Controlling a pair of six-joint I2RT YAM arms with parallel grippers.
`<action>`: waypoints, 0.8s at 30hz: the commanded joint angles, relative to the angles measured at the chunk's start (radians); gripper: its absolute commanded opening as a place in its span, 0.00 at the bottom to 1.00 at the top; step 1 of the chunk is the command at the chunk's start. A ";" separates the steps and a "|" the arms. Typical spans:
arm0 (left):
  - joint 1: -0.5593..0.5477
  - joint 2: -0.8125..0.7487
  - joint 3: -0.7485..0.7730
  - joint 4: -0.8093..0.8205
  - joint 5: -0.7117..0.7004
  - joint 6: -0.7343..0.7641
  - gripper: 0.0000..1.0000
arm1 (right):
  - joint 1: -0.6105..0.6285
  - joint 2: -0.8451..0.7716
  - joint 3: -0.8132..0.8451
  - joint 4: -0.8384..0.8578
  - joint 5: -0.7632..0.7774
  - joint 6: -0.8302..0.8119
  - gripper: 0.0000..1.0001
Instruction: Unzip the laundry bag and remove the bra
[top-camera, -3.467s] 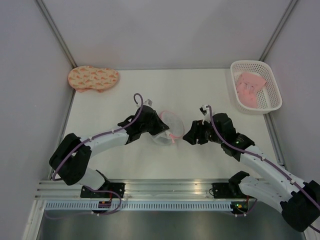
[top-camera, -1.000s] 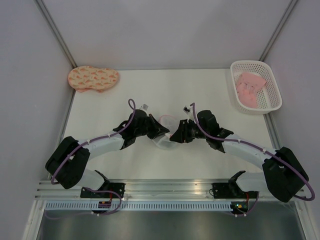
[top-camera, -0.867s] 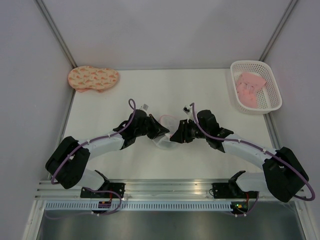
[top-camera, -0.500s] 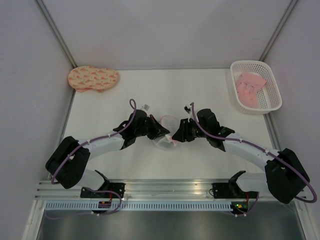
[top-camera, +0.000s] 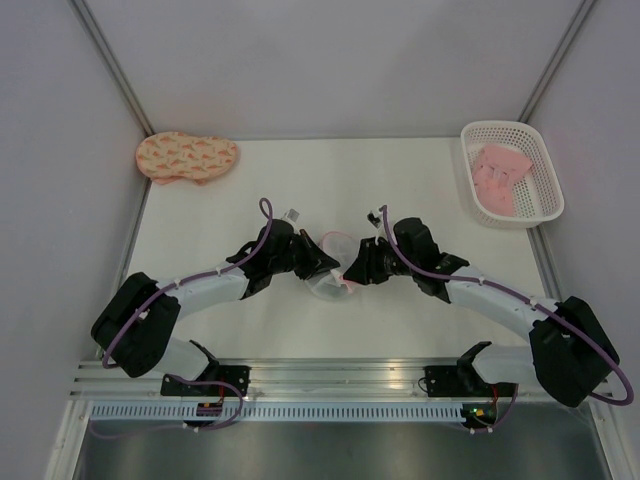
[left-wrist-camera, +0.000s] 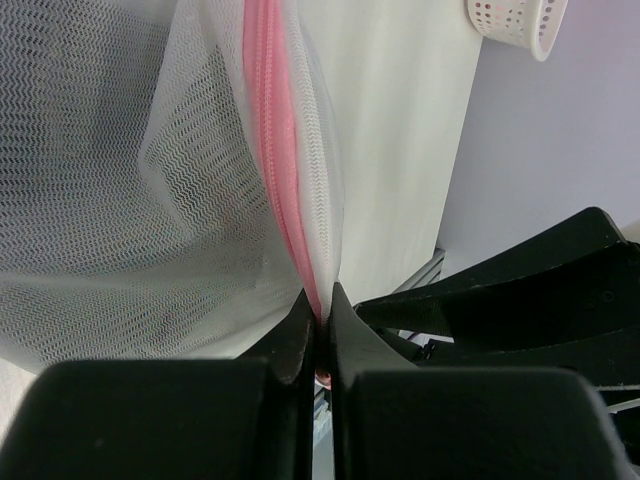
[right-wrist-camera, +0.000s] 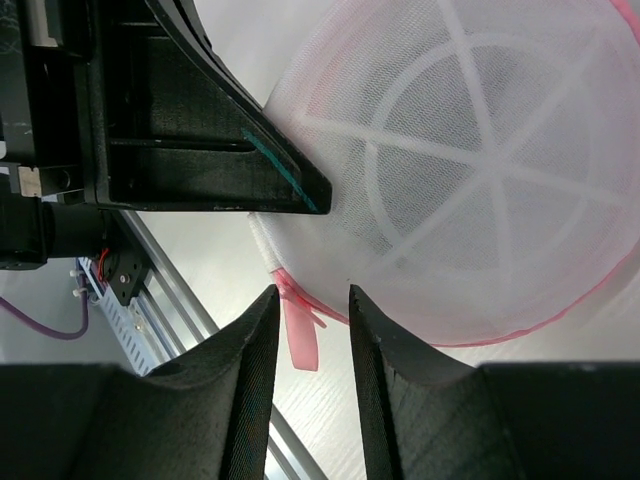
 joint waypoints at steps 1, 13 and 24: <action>-0.002 0.005 0.017 0.004 0.023 0.027 0.02 | 0.016 -0.005 -0.006 0.056 -0.036 0.012 0.40; -0.002 0.003 0.011 0.010 0.023 0.018 0.02 | 0.058 -0.061 -0.092 0.059 -0.016 0.041 0.43; -0.002 -0.003 0.008 0.014 0.030 0.017 0.02 | 0.064 -0.030 -0.046 0.059 0.025 0.031 0.43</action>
